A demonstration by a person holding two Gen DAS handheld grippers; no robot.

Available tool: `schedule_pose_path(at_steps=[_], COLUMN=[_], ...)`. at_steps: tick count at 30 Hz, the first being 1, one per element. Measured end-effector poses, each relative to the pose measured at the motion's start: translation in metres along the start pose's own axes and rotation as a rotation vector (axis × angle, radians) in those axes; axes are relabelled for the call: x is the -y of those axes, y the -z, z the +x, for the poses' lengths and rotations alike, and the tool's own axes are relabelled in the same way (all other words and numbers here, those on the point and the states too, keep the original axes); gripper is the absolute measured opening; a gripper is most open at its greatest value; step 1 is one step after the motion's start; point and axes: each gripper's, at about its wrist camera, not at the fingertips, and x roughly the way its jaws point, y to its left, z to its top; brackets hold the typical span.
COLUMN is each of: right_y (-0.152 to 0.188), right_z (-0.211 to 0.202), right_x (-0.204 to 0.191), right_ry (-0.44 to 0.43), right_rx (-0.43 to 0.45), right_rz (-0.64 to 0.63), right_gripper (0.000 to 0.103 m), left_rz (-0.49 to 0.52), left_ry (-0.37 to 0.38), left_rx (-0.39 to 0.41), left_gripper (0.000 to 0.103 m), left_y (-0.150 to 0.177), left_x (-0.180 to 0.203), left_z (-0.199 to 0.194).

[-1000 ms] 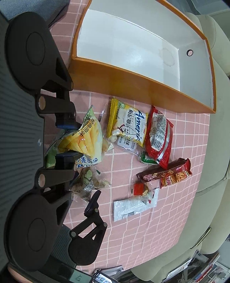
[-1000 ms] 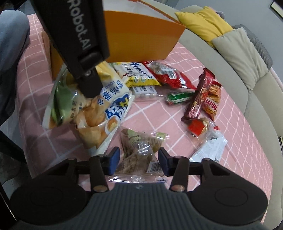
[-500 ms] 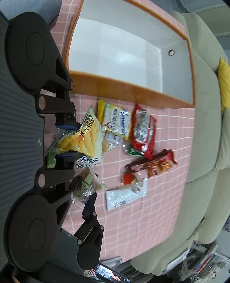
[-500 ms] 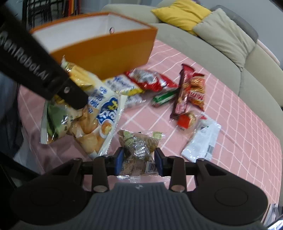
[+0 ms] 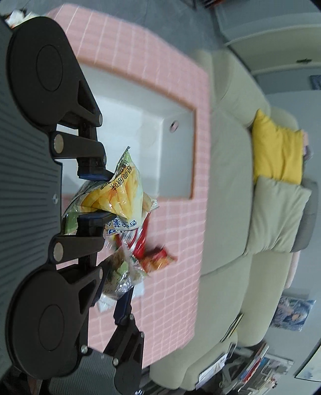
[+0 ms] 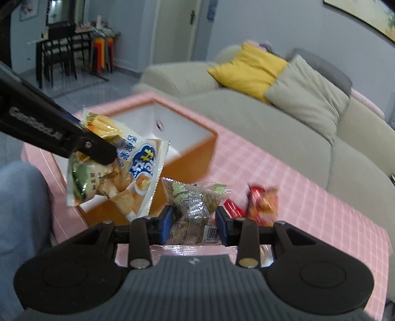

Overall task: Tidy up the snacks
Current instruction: 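Lower both held bags into the orange box and open both tools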

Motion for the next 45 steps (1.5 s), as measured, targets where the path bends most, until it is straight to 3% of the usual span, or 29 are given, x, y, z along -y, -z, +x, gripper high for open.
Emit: schedule_pose_path(at_steps=[7,15,24,30,42,45], right_y=[-0.045,-0.062,-0.062,-0.067,-0.069,-0.07], right_z=[0.023,0.076,0.125,0.16,0.174,0.175], right_x=[-0.05,-0.097,-0.119,-0.115,-0.109,-0.11], right_ry=[-0.107,-0.184,-0.237,-0.295,-0.375,-0.373], right_rx=[0.019,-0.085,-0.209,-0.281,-0.385,-0.39], right_rz=[-0.139,-0.325,-0.426,-0.376,-0.259,-0.268], right_gripper=[0.035,0.035,0.035,0.036,0.037,0.037], left_rz=[0.068,0.116,0.177,0.168,0.159,0.161], left_ry=[-0.08,-0.116,-0.098,-0.091,-0.075,-0.081], left_rx=[-0.051,-0.21,-0.341,-0.395,-0.471,-0.475], left_gripper=[0.027,0.027,0.027,0.027,0.028,0.033], left_y=[-0.019,-0.016,-0.005,-0.001,0.003,0.003], left_x=[-0.044,-0.082,-0.099,-0.106,-0.109,-0.11], left_z=[0.002,0.039,0.078,0.101,0.129,0.131])
